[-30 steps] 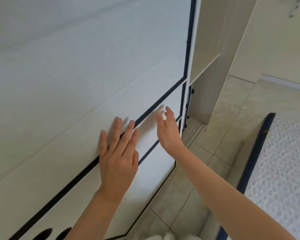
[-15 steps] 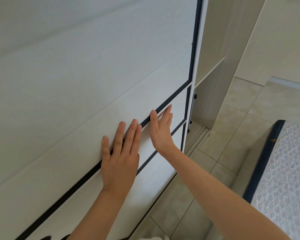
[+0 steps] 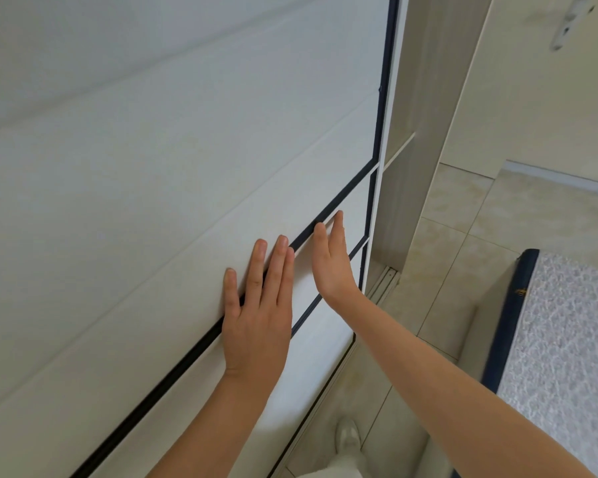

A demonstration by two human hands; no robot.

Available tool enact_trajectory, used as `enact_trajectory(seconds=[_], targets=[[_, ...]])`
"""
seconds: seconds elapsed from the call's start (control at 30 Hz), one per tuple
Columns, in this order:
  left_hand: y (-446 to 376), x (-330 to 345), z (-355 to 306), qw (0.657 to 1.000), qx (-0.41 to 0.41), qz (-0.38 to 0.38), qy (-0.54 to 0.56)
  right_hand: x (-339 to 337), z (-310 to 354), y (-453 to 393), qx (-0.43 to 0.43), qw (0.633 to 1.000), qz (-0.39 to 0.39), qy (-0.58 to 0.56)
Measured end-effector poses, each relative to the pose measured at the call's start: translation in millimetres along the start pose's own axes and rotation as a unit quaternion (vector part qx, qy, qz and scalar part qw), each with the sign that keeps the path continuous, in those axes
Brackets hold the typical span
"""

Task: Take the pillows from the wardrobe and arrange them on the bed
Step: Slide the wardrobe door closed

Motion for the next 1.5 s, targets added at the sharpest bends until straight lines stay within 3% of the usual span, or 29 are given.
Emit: enact_trajectory(seconds=[0.63,0.97,1.37,1.5], targets=[[-154,35,-69,0.995,-0.002,-0.013,0.096,-99,29,-140,0.032,0.996,-0.039,-0.075],[-231,59,-105,0.998,0.012,0.013,0.06,-147,45,-208,0.022,0.997,-0.04,-0.058],[-308,84,-138,0.992,-0.009,0.121,0.044,-182,65,-283,0.003,0.999,-0.024,-0.026],[-330,89,-151,0.994,0.0,0.104,0.019,-197,68,-302,0.011,0.999,-0.02,-0.032]])
Point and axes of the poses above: each hand's wrist, its own y-axis away from the middle knuckle, its own x-axis out of the palm, z = x × y, the point moved 7 cm from there along -y, towards the middle knuckle, and after that the axes turned 12 degrees about x, right-handed, at the moved point
